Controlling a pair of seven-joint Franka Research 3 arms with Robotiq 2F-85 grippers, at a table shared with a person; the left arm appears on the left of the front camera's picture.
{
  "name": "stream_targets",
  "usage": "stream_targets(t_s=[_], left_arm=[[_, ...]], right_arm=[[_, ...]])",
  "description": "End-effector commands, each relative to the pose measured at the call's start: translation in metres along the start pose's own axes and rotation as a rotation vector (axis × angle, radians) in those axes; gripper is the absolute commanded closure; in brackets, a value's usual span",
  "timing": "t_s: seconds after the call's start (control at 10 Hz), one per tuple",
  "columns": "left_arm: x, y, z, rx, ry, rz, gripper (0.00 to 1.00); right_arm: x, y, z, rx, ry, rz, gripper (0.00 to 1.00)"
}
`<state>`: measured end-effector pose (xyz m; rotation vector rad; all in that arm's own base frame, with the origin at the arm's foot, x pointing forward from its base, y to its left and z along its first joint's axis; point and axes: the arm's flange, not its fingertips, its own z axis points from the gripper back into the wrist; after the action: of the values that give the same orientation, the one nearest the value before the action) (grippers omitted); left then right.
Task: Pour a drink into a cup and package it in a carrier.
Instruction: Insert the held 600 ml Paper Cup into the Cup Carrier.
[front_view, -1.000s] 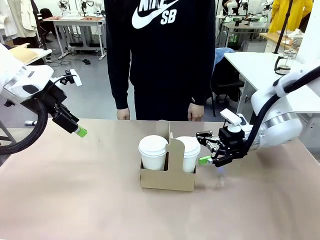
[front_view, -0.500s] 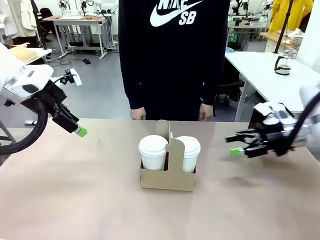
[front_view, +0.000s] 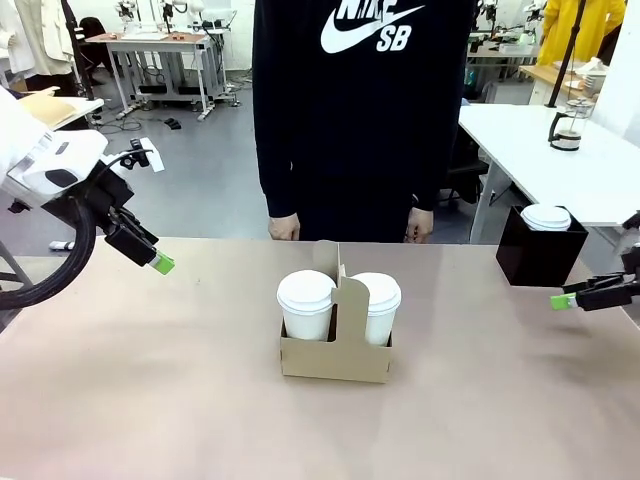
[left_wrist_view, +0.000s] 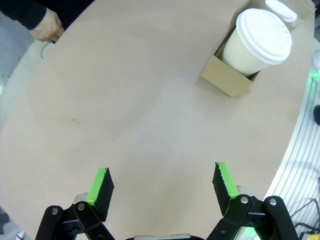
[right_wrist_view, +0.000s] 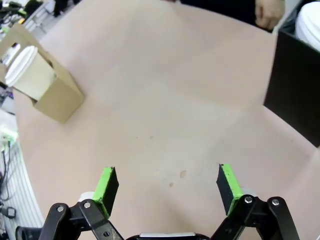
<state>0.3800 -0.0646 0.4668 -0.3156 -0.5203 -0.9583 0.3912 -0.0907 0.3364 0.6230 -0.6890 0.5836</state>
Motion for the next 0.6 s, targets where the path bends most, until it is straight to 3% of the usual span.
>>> stream_targets(t_s=[0.0,0.2,0.3,0.5], left_arm=[[0.0,0.0,-0.002,-0.005,-0.009,0.015,0.0],[0.0,0.0,-0.002,-0.005,-0.009,0.015,0.0],[0.0,0.0,-0.002,-0.005,-0.009,0.015,0.0],[0.0,0.0,-0.002,-0.005,-0.009,0.015,0.0]], right_arm=[[-0.005,0.032,0.001,-0.016,0.008,-0.003,0.0],[0.0,0.04,-0.006,-0.067,-0.05,-0.022,0.0],[0.008,0.004,0.003,-0.014,-0.008,0.011,0.0],[0.008,0.004,0.003,-0.014,-0.008,0.011,0.0]])
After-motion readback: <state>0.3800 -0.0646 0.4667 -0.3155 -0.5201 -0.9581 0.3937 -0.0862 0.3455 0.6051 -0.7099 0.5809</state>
